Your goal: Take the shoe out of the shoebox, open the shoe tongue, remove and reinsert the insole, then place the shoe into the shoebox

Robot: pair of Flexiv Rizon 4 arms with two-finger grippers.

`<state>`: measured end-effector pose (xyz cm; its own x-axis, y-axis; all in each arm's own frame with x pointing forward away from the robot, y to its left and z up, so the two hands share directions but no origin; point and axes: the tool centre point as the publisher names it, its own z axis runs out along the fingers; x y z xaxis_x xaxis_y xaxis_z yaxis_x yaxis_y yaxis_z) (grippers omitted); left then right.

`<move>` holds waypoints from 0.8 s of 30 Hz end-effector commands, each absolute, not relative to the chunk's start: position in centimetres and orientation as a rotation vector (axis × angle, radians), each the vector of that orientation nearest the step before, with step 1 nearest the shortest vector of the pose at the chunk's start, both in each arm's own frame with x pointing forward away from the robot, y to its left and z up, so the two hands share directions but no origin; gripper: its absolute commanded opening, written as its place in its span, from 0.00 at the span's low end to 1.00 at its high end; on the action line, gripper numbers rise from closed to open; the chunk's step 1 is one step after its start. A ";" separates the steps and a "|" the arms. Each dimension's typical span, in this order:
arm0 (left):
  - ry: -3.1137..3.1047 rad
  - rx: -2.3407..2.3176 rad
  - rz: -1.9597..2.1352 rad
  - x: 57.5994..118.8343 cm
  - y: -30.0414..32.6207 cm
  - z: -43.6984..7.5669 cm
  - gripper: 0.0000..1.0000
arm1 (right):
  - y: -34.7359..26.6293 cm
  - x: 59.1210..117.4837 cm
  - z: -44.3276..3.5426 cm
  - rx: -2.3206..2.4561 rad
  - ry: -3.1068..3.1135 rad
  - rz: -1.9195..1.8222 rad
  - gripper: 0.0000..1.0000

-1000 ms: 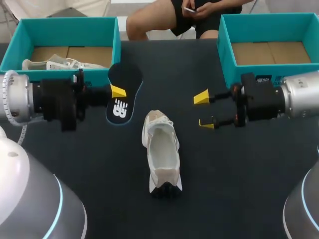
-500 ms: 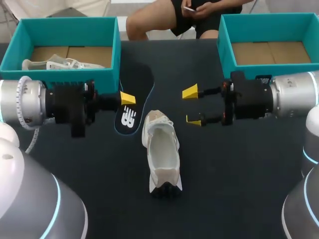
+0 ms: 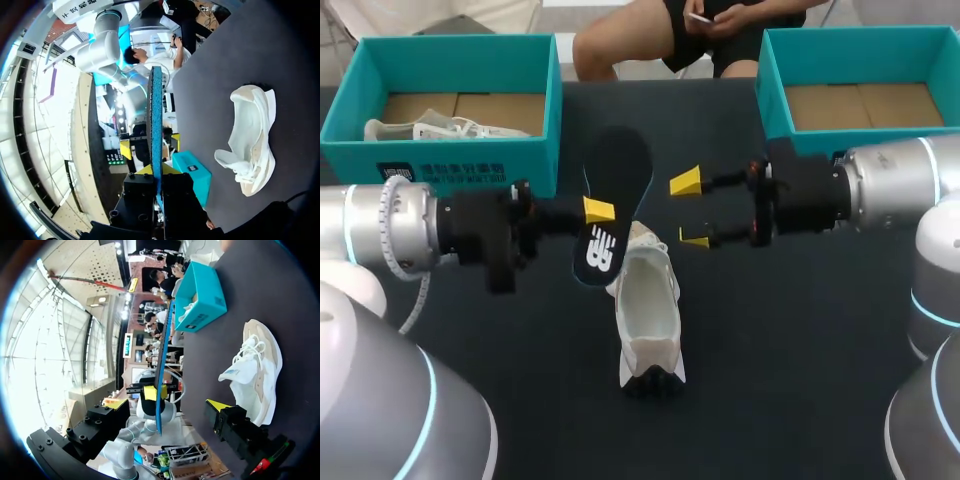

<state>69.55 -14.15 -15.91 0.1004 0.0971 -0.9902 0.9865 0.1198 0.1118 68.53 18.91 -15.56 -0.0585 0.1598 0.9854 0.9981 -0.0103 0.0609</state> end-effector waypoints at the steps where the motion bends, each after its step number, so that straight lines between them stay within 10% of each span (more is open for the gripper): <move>1: 1.240 1.227 -0.999 69.9 -15.9 -16.5 0.00 | 20.9 69.9 -15.6 -1.295 -1.375 -1.167 1.00; 11: 1.224 1.194 -0.978 69.3 -17.7 -16.5 0.00 | 22.7 71.0 -15.7 -1.289 -1.334 -1.179 0.96; 18: 1.238 1.172 -0.983 68.5 -18.0 -17.0 0.00 | 23.1 72.1 -15.7 -1.287 -1.330 -1.191 0.50; 24: 1.237 1.163 -0.974 67.9 -17.9 -17.0 0.00 | 23.0 72.5 -16.0 -1.302 -1.315 -1.193 0.41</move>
